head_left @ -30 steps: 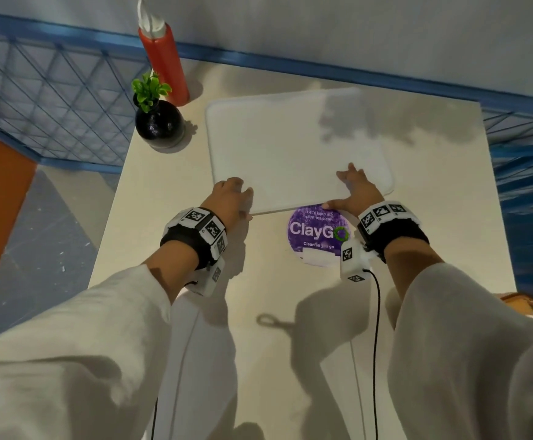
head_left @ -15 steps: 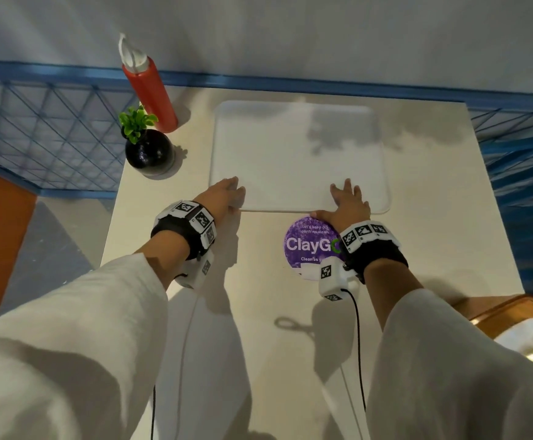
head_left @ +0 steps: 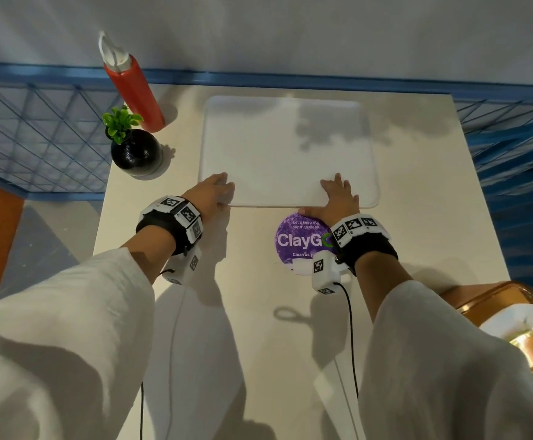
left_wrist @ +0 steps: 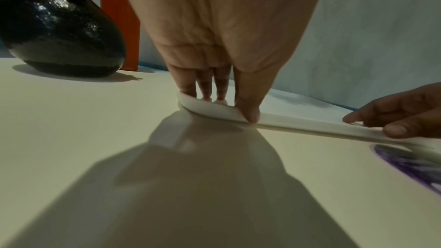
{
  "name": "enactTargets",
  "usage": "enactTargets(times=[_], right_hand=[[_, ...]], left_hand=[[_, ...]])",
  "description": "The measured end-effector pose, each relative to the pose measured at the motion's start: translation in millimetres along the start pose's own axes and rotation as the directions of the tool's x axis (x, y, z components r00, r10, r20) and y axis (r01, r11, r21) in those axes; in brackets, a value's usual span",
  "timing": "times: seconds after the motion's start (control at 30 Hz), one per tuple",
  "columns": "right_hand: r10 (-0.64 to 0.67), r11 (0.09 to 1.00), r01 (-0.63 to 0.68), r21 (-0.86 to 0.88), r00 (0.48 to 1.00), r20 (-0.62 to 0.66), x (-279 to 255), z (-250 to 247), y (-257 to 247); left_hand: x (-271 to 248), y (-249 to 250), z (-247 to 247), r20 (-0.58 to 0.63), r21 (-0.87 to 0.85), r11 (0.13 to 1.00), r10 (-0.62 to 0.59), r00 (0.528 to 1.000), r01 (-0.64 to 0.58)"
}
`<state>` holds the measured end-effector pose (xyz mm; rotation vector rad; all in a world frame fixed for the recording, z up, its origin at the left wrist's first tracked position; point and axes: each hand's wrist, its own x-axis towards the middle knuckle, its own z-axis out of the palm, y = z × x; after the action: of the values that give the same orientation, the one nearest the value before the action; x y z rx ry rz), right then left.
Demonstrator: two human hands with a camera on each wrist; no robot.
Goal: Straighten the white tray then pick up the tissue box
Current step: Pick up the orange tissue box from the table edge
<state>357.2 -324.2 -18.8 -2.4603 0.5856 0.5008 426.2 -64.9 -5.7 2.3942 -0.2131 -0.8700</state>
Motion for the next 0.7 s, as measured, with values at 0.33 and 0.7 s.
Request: enactTargets(times=[0.33,0.7], right_hand=[[-0.178,0.939,0.226,0.259,0.964,-0.195,-134,-19,-3],[-0.552,0.807,0.59,0.015,0.764,-0.333,-282,-89,125]], left_hand=[[-125,32,51,-0.366,-0.104,0.957,0.215,0.905,-0.27],[-288,109,218,-0.345,-0.262,0.944,0.103,0.933,-0.201]])
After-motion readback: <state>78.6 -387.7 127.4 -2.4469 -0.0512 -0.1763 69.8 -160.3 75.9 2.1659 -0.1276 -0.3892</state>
